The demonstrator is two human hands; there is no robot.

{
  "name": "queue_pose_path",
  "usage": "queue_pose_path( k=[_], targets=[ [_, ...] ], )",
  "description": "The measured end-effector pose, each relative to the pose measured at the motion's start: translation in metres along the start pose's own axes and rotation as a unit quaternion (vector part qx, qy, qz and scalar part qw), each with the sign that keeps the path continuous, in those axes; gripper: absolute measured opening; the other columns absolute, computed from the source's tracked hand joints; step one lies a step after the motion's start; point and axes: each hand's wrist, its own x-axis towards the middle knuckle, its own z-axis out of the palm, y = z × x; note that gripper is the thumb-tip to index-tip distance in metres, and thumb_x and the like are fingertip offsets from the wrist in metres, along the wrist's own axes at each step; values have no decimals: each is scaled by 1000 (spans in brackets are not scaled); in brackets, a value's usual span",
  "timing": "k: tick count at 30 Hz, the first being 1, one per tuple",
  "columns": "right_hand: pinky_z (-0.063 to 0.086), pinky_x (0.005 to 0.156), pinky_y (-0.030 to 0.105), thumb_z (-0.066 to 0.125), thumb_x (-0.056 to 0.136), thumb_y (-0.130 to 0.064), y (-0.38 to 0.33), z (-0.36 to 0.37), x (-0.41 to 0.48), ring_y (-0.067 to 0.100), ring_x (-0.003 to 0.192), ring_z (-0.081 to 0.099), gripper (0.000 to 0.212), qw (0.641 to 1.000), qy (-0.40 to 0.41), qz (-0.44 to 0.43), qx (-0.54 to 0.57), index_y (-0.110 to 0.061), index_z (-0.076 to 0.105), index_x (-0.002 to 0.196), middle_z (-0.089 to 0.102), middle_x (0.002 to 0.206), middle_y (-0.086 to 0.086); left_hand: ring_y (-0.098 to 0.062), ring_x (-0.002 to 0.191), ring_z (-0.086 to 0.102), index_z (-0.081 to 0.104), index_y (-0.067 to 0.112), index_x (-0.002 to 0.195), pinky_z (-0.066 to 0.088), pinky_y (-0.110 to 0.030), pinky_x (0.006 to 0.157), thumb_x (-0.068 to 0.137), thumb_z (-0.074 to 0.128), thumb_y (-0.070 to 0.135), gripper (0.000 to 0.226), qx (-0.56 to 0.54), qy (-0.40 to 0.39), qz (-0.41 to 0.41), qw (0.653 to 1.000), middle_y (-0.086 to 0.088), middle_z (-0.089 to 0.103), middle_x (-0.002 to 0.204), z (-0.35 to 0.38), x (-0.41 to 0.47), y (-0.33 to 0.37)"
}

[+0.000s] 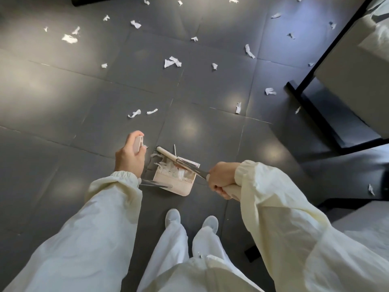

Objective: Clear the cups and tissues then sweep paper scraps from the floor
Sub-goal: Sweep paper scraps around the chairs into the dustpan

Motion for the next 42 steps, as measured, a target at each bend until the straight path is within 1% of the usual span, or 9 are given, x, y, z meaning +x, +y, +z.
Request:
queue_pose_path(
  k=[5,10,14,23,28,34,36,38,42],
  targets=[
    [39,56,26,52,82,-2,-12,-17,-29,22,57,46,21,1000,8,-14,14,-5,50,61,49,60,10,-39,64,56,52,31,106,53,-44,64,87,52,15,25,-9,17,-30,999,-8,54,75,-15,-16,-10],
    [34,37,13,45,86,2,-33,-24,-44,11,31,36,12,985,15,-21,170,-4,54,92,39,52,7,-28,40,50,50,39,101,41,-23,34,88,51,16,26,-35,54,-58,996,-11,55,68,-47,-31,-36],
    [32,34,12,43,88,2,-57,-18,-35,8,30,34,9,974,26,-35,223,-6,45,84,38,52,6,-18,32,49,50,44,97,34,-14,31,89,54,16,29,-34,64,-58,996,-5,56,62,-83,-32,-61],
    [35,50,26,40,86,1,-136,54,22,18,48,38,10,979,119,-18,166,-5,48,89,42,58,8,-23,36,43,52,47,93,38,-22,32,89,54,13,35,-49,17,-57,997,-7,51,61,-169,-2,-138],
    [34,51,27,44,86,0,-178,112,58,19,49,37,9,962,148,30,226,-7,48,81,42,59,8,-20,36,44,51,51,90,37,-23,31,91,54,14,37,-22,-37,-45,998,-8,51,64,-229,19,-198],
    [34,46,25,42,87,2,-218,172,83,20,49,37,13,957,133,58,250,-4,50,78,41,60,9,-23,38,42,53,45,96,37,-22,35,90,55,14,31,-5,-67,-35,997,-6,49,60,-272,42,-253],
    [37,36,18,43,90,0,-225,191,84,19,49,40,21,962,138,34,234,-8,47,72,43,64,8,-27,46,46,53,41,100,43,-27,45,89,55,13,30,4,-62,-29,998,-5,50,61,-272,44,-262],
    [35,31,14,41,92,-2,-237,208,79,16,48,43,24,976,126,17,177,-13,45,71,45,63,6,-33,55,49,53,37,102,48,-37,57,88,56,12,28,7,-48,-25,999,-4,50,62,-274,53,-268],
    [40,43,19,41,86,-1,-273,237,65,15,40,49,15,998,53,42,-14,-7,55,82,53,49,3,-43,65,56,52,38,104,53,-46,68,88,56,12,30,7,-22,-13,1000,-3,51,66,-275,79,-271]
  ],
)
